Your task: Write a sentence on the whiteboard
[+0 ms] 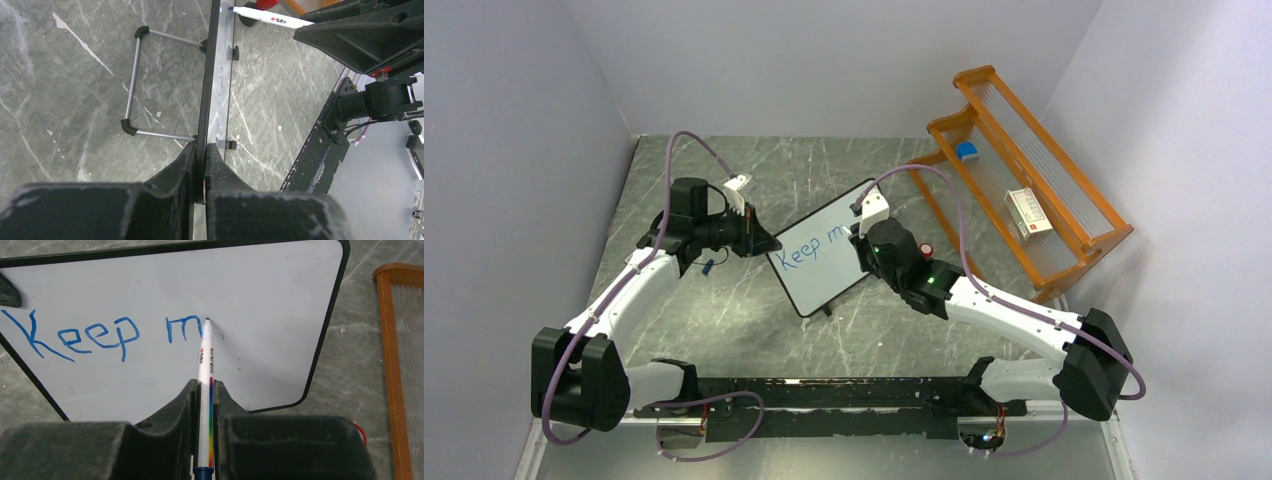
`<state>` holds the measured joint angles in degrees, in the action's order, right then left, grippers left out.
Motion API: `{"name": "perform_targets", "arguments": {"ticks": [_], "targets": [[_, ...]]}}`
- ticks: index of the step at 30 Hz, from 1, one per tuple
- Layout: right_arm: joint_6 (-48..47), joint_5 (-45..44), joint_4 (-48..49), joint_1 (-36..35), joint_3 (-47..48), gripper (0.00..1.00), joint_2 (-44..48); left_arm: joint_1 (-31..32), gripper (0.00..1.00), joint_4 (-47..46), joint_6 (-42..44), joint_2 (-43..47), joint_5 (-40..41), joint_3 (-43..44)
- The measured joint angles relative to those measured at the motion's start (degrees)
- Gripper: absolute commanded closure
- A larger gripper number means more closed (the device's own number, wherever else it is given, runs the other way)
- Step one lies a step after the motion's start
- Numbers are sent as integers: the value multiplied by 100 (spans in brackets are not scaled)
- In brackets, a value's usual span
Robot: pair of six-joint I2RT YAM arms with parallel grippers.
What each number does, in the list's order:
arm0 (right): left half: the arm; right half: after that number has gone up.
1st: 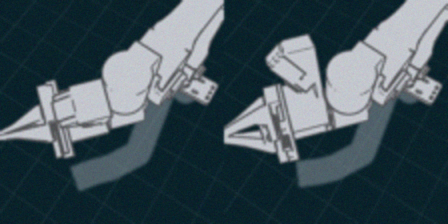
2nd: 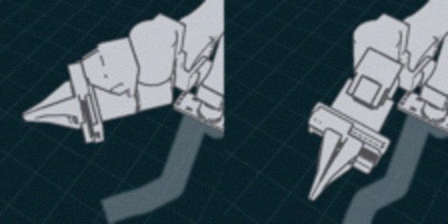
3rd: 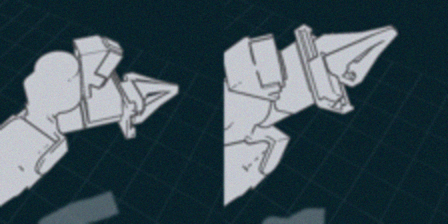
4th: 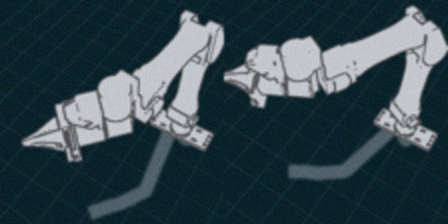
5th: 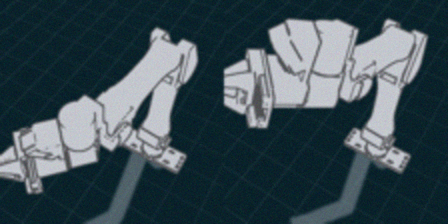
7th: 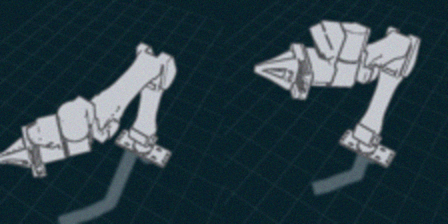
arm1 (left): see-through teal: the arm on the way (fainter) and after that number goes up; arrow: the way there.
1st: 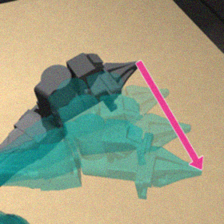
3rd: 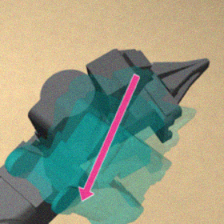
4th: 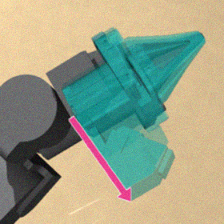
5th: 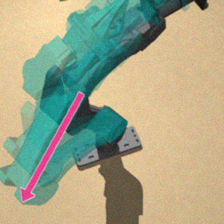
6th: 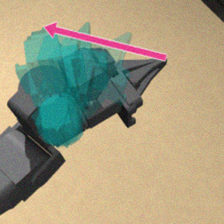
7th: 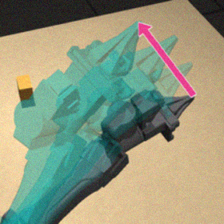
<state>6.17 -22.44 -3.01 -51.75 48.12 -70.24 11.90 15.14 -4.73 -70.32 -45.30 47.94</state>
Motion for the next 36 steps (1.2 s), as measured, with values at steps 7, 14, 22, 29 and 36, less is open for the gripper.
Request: {"name": "perform_targets", "arguments": {"ticks": [7,14,22,29,36], "targets": [[0,7,15,4,0,100,-4,0,95,0,0,0,0,0],[4,76,-9,4,0,100,-11,0,95,0,0,0,0,0],[11,83,-120,4,-4,100,-11,0,95,0,2,0,0,2],[24,76,-131,4,-61,100,-11,0,95,0,2,-7,0,2],[24,2,-166,7,-61,100,-11,0,95,0,0,-9,0,2]]}}
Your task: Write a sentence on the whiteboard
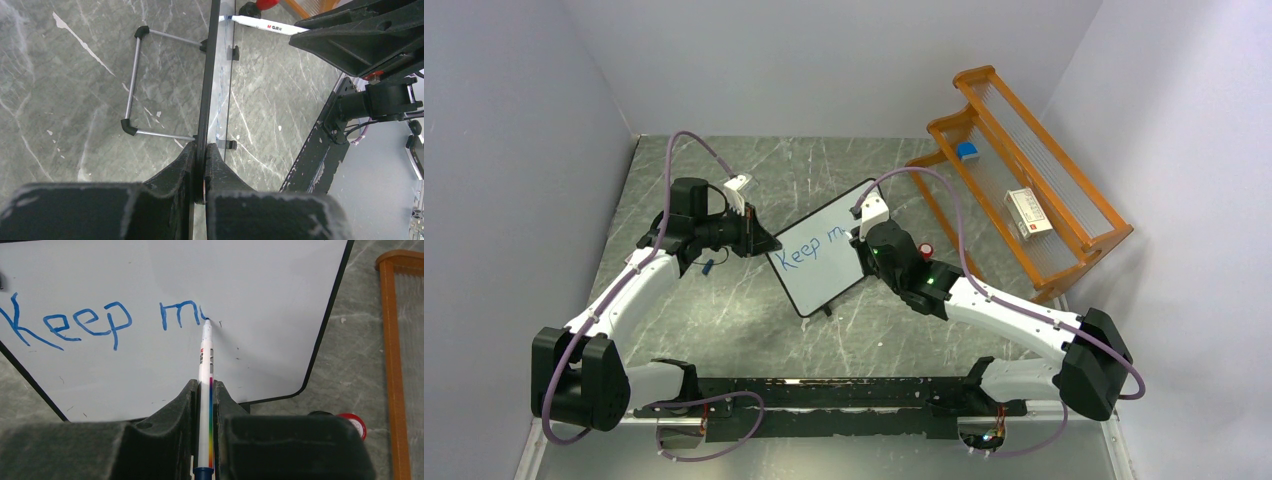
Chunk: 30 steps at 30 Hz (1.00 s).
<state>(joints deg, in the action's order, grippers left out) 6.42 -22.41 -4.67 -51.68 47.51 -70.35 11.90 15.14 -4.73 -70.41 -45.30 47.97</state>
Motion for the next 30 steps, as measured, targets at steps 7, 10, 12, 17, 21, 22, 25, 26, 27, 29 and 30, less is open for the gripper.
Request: {"name": "perform_targets", "arguments": {"ticks": [7,10,12,17,21,22,25,26,27,29,30], "targets": [[7,-72,2,20,-7,100,0,0,95,0,2,0,-4,0],[7,-98,15,52,-13,100,0,0,95,0,2,0,-7,0],[7,-111,33,68,-22,100,0,0,95,0,2,0,-4,0],[2,-118,81,81,-22,100,0,0,95,0,2,0,-7,0],[-2,-118,153,90,-22,100,-2,0,95,0,2,0,-7,0],[-2,-118,166,90,-22,100,-4,0,95,0,2,0,-7,0],[-17,-118,184,90,-22,100,-15,0,95,0,2,0,-7,0],[-22,-118,186,90,-22,100,-17,0,95,0,2,0,-7,0],[-24,-118,188,90,-22,100,-20,0,95,0,2,0,-4,0],[-24,-116,190,90,-22,100,-20,0,95,0,2,0,-7,0],[-24,-116,190,90,-22,100,-20,0,95,0,4,0,-4,0]]}}
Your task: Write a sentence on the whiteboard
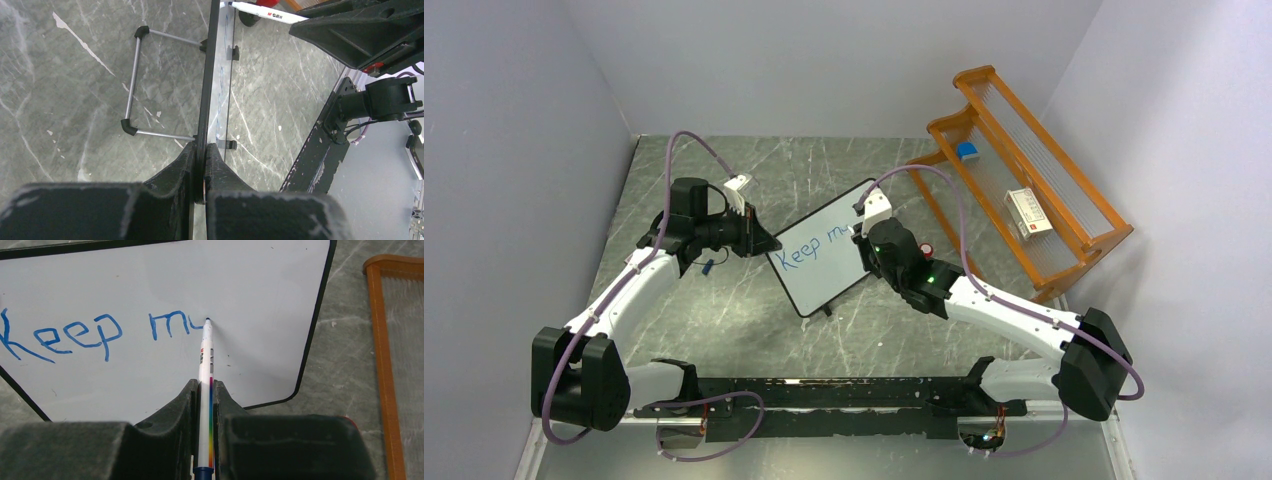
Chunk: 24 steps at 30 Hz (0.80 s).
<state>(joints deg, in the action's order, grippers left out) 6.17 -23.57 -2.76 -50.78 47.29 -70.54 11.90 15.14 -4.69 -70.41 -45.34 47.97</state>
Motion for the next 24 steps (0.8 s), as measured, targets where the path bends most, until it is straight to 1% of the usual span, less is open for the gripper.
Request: {"name": "perform_targets", "arguments": {"ticks": [24], "targets": [[-50,107,216,9,7,100,0,0,95,7,-2,-11,-2,9]]}}
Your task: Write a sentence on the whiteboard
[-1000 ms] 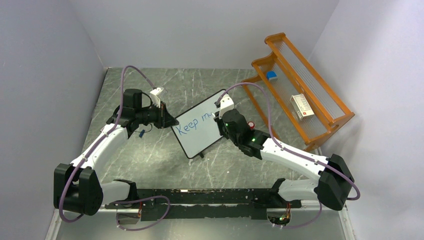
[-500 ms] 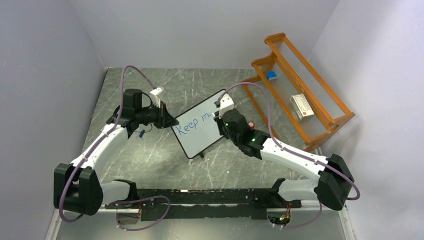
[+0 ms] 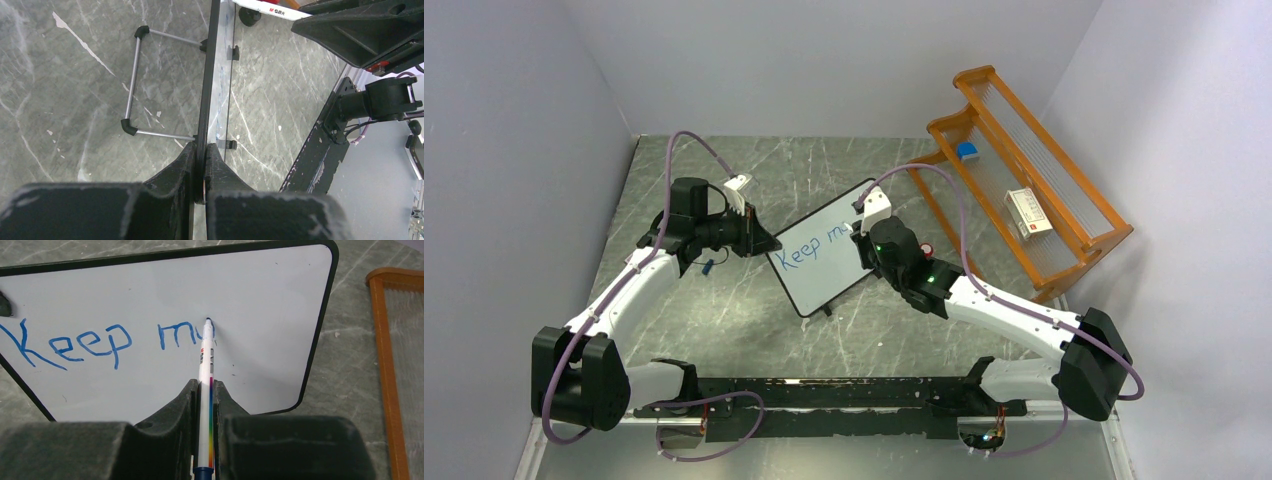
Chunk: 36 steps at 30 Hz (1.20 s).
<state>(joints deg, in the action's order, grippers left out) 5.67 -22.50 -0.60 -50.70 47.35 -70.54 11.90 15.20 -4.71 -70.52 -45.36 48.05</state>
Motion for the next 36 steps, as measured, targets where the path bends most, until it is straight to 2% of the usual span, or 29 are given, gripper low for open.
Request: {"name": "perform_targets", "arguments": {"ticks": [36], "targets": [[-9,260,-195,2,17,100,33,0,95,13,2,-9,4,11]]}}
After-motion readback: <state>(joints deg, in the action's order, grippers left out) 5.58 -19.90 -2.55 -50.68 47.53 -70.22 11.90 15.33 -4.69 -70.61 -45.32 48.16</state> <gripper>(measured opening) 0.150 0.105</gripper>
